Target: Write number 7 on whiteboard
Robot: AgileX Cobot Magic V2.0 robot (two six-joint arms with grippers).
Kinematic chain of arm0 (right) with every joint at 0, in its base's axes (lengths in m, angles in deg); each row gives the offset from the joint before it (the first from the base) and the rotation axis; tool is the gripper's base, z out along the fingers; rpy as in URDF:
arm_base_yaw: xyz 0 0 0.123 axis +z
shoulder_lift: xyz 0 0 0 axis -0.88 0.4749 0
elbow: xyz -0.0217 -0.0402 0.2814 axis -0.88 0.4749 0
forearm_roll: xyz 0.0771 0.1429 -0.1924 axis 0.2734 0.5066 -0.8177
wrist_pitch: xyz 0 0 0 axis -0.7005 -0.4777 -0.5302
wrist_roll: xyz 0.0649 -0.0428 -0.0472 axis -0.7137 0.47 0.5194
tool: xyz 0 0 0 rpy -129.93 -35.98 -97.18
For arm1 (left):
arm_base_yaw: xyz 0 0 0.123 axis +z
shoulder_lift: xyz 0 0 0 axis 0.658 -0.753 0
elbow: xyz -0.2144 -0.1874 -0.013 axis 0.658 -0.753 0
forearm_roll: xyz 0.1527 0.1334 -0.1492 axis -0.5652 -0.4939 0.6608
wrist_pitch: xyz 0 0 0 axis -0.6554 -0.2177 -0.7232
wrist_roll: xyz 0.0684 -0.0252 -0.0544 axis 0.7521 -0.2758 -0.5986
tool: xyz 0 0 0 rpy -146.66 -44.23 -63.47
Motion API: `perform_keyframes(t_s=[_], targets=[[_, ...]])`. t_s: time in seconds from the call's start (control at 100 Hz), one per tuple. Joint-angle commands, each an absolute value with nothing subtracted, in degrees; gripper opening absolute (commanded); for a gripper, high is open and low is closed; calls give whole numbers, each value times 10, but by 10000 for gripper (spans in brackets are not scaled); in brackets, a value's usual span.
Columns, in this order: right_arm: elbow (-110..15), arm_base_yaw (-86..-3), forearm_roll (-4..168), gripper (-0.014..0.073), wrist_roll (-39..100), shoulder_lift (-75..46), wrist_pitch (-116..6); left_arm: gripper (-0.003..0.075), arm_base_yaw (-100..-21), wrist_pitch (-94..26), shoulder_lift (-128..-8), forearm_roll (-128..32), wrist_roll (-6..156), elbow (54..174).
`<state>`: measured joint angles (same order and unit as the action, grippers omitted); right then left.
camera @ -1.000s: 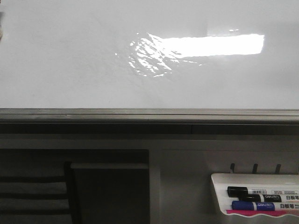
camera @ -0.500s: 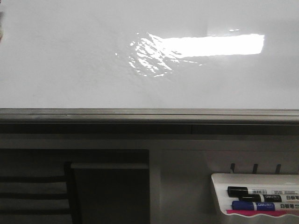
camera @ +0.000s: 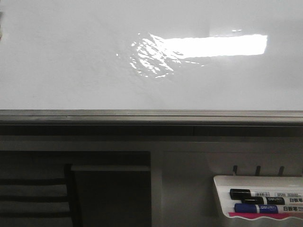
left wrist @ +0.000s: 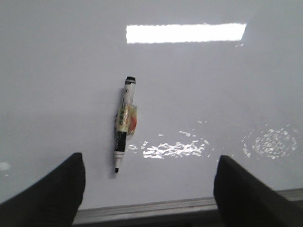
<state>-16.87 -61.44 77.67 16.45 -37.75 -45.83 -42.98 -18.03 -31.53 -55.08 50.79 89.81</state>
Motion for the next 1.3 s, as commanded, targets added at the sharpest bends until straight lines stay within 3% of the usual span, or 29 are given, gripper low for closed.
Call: perform_keyframes(t_s=[0.0, 0.12, 0.37, 0.47, 0.62, 1.289], targets=[[-189, -614, 781, 650, 169, -372, -503, 421, -432, -210, -355, -568, 502, 916], [-189, -614, 781, 650, 169, -372, -501, 365, -432, -201, -414, -587, 502, 925], [-189, -614, 781, 650, 169, -372, -489, 365, -432, -201, -544, -619, 502, 967], [-189, -614, 781, 650, 169, -372, -488, 387, -432, -202, -585, -619, 512, 975], [-189, -614, 781, 650, 169, -372, -489, 508, -432, -216, -656, -620, 518, 998], [-189, -614, 781, 650, 169, -372, -499, 501, -464, -317, -852, -635, 589, 1094]])
